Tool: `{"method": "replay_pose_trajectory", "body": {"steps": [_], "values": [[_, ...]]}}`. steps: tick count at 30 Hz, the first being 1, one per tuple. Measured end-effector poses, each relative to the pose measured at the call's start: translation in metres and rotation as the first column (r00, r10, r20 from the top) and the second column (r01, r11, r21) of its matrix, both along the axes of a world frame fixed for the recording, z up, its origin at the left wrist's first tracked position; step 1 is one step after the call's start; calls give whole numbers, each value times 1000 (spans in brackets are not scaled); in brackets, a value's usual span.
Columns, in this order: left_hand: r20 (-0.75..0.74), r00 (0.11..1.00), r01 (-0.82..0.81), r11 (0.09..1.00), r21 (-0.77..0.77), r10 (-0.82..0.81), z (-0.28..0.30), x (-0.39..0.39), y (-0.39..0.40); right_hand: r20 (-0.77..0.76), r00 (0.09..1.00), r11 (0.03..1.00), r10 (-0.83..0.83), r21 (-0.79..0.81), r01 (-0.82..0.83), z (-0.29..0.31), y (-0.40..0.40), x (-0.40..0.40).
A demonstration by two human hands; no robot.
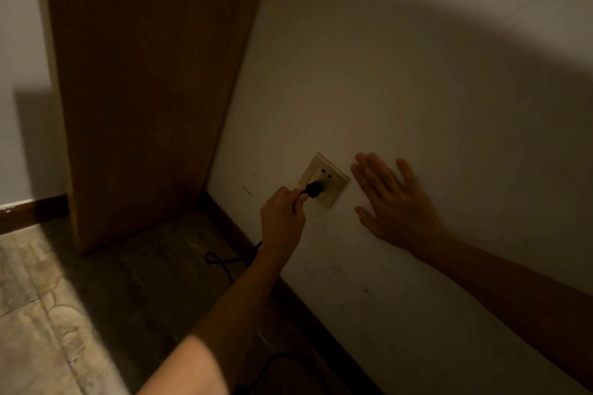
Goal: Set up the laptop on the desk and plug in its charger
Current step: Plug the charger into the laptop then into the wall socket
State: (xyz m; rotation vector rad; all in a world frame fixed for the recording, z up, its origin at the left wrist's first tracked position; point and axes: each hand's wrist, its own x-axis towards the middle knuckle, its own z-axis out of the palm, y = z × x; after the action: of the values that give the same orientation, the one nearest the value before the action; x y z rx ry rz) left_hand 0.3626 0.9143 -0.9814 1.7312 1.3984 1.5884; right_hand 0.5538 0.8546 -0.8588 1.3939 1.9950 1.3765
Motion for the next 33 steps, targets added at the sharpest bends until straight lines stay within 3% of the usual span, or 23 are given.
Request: {"method": "replay_pose_trajectory", "body": {"steps": [18, 30, 33], "values": [[81, 996, 36, 999, -38, -33, -4, 12, -3, 27, 999, 999, -34, 5, 34, -1, 0, -3], [-184, 983, 5, 999, 36, 2, 0, 4, 6, 38, 999, 999, -39, 2, 39, -1, 2, -2], [-208, 976, 76, 994, 74, -60, -3, -8, 5, 43, 998, 999, -36, 19, 35, -2, 3, -3]]}}
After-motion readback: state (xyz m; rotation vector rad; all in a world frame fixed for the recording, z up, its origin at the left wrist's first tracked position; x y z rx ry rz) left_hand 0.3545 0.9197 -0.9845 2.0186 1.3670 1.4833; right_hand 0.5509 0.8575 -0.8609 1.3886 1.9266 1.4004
